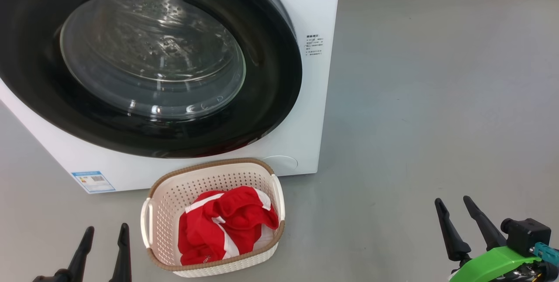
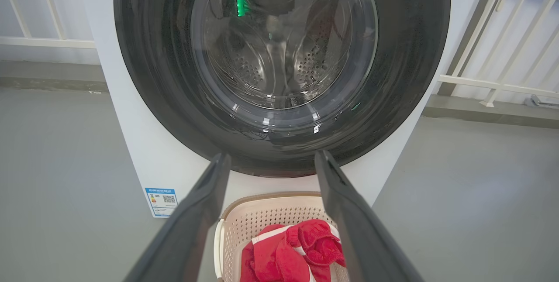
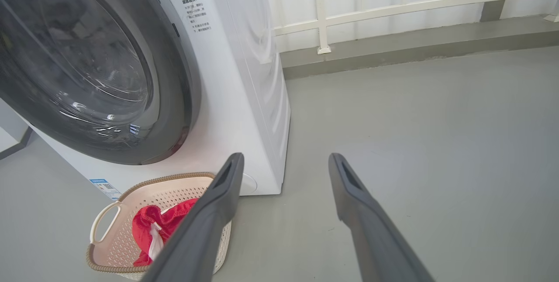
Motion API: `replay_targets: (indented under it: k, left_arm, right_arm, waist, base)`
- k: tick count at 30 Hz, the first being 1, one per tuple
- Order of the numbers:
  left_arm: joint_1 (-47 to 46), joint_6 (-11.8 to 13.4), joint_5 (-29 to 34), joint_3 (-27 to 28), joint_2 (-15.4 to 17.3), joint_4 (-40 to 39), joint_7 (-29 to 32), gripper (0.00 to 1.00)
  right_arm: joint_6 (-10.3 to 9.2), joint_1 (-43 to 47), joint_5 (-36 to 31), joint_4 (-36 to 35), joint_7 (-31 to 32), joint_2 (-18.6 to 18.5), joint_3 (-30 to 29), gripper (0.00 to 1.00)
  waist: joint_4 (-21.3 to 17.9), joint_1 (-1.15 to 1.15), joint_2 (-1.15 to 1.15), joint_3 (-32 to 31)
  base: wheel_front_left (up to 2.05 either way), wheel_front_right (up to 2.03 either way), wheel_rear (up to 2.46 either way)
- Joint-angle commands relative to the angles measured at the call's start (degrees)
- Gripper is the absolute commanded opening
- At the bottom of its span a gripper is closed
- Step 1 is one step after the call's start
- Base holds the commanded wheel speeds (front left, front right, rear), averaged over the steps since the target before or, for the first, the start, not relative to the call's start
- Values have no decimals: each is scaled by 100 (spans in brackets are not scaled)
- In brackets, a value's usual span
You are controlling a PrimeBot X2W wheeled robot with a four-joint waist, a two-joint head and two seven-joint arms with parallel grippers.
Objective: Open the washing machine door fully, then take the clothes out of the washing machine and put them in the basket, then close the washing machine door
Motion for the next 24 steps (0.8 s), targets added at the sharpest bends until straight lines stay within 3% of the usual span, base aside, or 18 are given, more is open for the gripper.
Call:
replay_targets:
  k: [1,3,4,13,17,24]
  left_arm:
    - [-120,-18,-45,197,130,-157,-47,100]
    - [-118,-18,-71,182,130,-151,-47,100]
    - [1,0,-18,-13,-7,21,3,0]
    - [95,1,-169,-57,-247,391,83,0]
    - [68,0,-407,-34,-253,383,149,0]
    - [6,-1,-820,5,-263,387,263,0]
  right_arm:
    - [-13,27,-48,-155,-28,-67,122,100]
    - [-13,29,-50,-157,-28,-64,121,100]
    - [0,-1,3,12,1,30,1,0]
    - [0,98,141,362,50,271,-11,0]
    - [-1,96,359,321,119,296,-43,0]
    - [-1,78,737,267,235,340,-97,0]
  waist:
    - [0,0,0,1]
    - [4,0,0,0]
    - [3,0,0,1]
    - [6,1,0,-2]
    - [12,13,0,-20]
    - [21,1,0,-16]
  base:
    - [0,0,0]
    - [0,0,0]
    - [0,0,0]
    - [0,0,0]
    - [0,0,0]
    - [0,0,0]
